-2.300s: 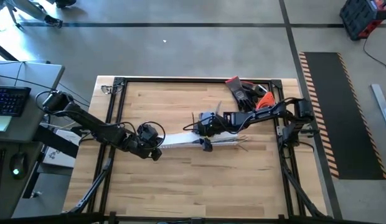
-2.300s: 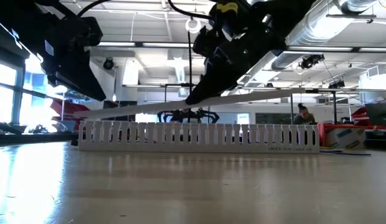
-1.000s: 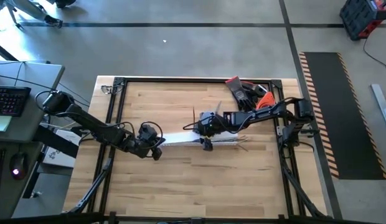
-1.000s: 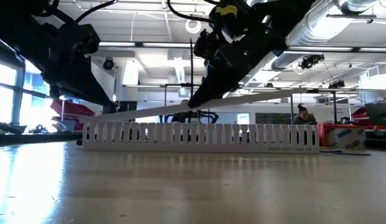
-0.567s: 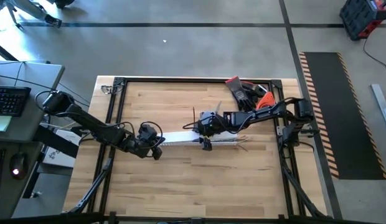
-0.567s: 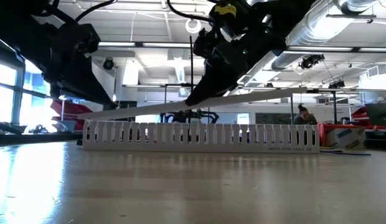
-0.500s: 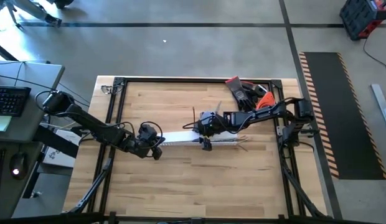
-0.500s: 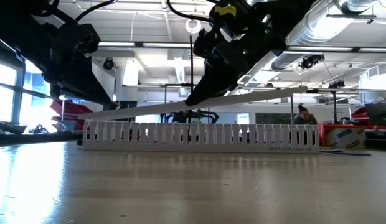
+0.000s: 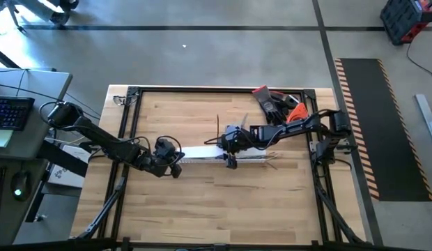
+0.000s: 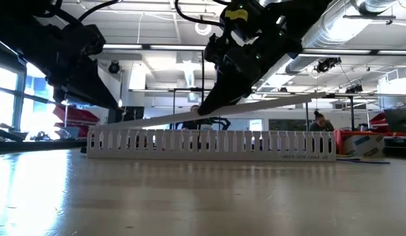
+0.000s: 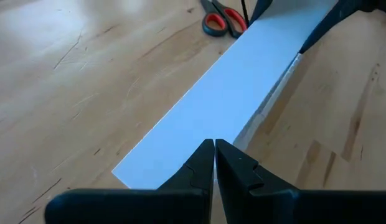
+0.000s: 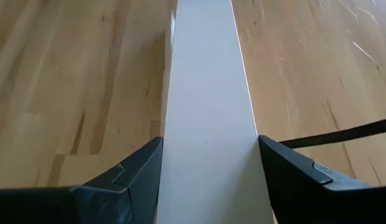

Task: Ziptie cables
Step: Close the white cable duct

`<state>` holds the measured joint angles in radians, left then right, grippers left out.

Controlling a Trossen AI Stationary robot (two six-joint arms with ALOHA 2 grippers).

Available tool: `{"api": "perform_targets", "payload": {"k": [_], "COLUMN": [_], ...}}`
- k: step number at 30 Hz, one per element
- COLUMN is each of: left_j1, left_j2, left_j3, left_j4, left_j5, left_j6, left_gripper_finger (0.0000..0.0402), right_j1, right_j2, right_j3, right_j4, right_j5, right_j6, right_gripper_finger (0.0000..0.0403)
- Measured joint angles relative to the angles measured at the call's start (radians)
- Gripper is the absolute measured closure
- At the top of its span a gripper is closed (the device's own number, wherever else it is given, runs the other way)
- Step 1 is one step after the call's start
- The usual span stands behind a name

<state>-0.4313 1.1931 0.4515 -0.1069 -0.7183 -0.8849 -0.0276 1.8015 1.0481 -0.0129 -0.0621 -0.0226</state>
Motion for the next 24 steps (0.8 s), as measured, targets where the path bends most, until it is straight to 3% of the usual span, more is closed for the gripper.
{"api": "perform_targets", "payload": {"k": [18,24], "left_j1": [0.019,0.019], "left_j2": [0.001,0.064], "left_j3": [0.0,0.001], "left_j4": [0.008,0.052], "left_j5": [0.006,0.008], "left_j6": [-0.004,-0.003], "left_gripper_finger": [0.0402,0.0402], "right_j1": [0.015,0.015], "right_j2": [0.0,0.0], "right_j3": [0.0,0.0], "right_j4": [0.015,0.004], "right_j5": [-0.039,-0.018], "right_j6": [0.0,0.0], "right_gripper_finger": [0.0189,0.0189]}}
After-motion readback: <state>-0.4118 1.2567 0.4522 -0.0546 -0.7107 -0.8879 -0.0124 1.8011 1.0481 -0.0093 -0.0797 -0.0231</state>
